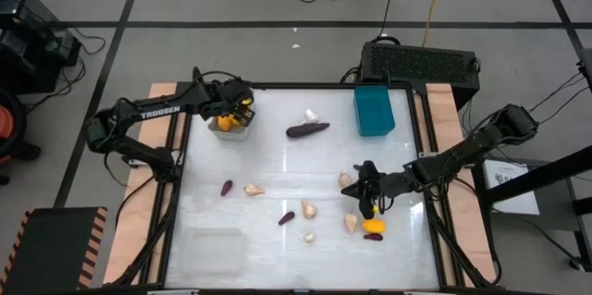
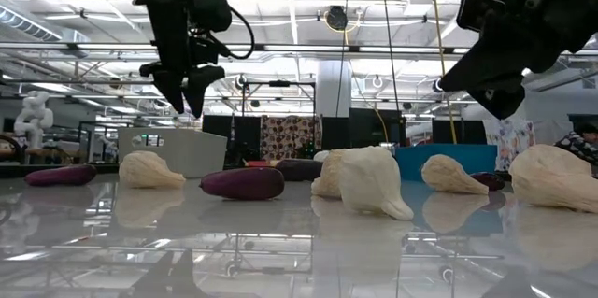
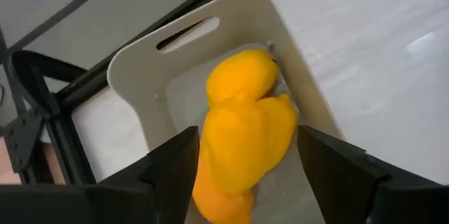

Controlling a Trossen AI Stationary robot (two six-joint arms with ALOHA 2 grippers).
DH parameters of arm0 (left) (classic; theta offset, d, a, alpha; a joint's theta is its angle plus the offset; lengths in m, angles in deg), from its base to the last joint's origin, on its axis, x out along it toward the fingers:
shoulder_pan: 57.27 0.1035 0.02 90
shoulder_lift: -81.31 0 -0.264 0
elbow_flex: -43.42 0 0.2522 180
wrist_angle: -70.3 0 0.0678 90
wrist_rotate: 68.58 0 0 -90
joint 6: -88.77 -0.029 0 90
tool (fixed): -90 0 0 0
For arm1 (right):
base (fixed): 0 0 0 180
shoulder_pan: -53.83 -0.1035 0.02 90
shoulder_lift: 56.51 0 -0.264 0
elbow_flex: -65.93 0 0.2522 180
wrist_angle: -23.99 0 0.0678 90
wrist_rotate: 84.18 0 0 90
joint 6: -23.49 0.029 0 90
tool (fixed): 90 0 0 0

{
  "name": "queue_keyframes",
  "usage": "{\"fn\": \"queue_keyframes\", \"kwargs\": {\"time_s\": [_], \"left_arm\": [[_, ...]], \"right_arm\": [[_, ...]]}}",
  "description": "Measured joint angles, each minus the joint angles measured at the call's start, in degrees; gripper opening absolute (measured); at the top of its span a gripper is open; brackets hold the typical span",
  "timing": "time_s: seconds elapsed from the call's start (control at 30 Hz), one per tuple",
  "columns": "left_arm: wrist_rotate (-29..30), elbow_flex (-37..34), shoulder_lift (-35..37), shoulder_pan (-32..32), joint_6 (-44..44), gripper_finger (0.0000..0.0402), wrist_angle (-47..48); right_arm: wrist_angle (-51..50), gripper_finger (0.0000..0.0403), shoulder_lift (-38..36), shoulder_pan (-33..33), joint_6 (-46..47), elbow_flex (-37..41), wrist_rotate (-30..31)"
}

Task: Sort produce into baskets
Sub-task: Put the lemon into the gray bin

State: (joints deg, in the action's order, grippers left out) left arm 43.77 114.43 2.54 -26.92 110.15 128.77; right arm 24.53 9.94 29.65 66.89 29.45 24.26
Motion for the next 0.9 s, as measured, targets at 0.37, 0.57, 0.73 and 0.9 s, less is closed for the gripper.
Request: {"fn": "queue_keyframes", "kwargs": {"time_s": [0.37, 0.57, 0.73, 0.9], "left_arm": [[-6.6, 2.8, 7.5, -7.0, -0.8, 0.0249, -9.3], [-15.1, 0.6, 7.1, -19.3, -1.5, 0.0249, -23.2], [-15.3, -2.3, 1.2, -31.6, -5.9, 0.0249, -34.1], [-14.2, -3.4, -9.2, -40.1, -5.9, 0.0249, -50.2]], "right_arm": [[14.6, 0.0, 0.0, -2.9, -5.4, 0.0, -6.7], [17.7, 0.0, 0.0, -3.2, -5.1, 0.0, -7.1], [16.2, 0.0, -0.5, -4.9, -6.2, -0.5, -16.1], [7.6, 0.0, -1.5, -10.0, -5.0, -4.7, -19.6]]}}
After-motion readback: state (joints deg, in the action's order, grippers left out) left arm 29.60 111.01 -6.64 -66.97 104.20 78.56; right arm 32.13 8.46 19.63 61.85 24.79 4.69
